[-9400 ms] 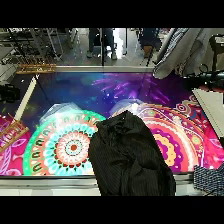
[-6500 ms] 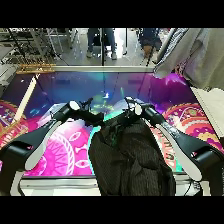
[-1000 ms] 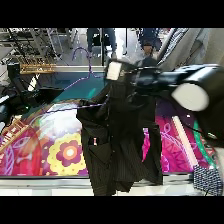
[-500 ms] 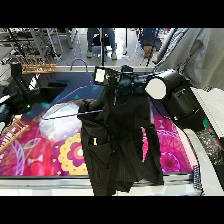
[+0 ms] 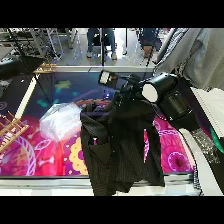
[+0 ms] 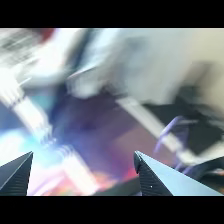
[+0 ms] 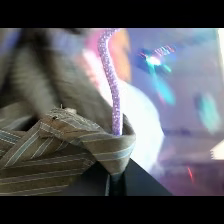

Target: Fold the clothes and pants, and hang the long-sleeved shirts on hangers.

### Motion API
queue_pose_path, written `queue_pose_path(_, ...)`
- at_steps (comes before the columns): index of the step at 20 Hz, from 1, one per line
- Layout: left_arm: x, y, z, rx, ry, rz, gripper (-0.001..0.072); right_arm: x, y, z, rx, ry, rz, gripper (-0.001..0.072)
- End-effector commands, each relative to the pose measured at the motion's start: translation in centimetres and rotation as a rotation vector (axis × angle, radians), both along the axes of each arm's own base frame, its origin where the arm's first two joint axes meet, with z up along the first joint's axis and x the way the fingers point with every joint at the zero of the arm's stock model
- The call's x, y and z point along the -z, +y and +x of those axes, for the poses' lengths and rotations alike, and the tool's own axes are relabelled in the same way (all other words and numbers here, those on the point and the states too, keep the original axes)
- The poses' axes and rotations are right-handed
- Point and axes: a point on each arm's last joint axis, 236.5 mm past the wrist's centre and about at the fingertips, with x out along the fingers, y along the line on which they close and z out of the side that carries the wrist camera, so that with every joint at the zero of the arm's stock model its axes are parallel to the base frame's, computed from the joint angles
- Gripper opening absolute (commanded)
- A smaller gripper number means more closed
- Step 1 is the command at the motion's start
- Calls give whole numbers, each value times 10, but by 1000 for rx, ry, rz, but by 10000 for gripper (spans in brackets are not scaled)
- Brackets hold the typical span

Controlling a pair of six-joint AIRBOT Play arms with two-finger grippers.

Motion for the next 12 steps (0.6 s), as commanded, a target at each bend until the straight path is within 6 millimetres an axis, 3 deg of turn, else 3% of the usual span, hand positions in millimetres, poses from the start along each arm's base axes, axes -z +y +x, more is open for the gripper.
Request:
queue_pose_path(1, 47, 107, -25, -529, 387, 202, 697, -46, -40, 41, 357, -192, 176, 31)
queue_pose_path(2, 74, 118, -35, -573, 492, 256, 698, -55, -50, 44, 428, -215, 216, 31)
queue_pose_path(3, 98, 118, -39, -565, 556, 265, 698, -61, -57, 44, 480, -225, 247, 31)
queue_pose_path(4, 124, 103, -40, -517, 616, 227, 698, -65, -58, 43, 496, -223, 262, 31)
queue_pose_path(6, 177, 39, -37, -321, 667, 134, 699, -68, -57, 41, 502, -215, 281, 31)
queue_pose_path(8, 218, -40, -25, -185, 593, 59, 703, -65, -54, 38, 498, -193, 298, 31)
queue_pose_path(11, 254, -146, -12, -86, 497, 53, 714, -65, -51, 35, 495, -177, 312, 31)
queue_pose_path(12, 259, -171, -3, -83, 448, 71, 714, -67, -52, 34, 494, -180, 316, 31)
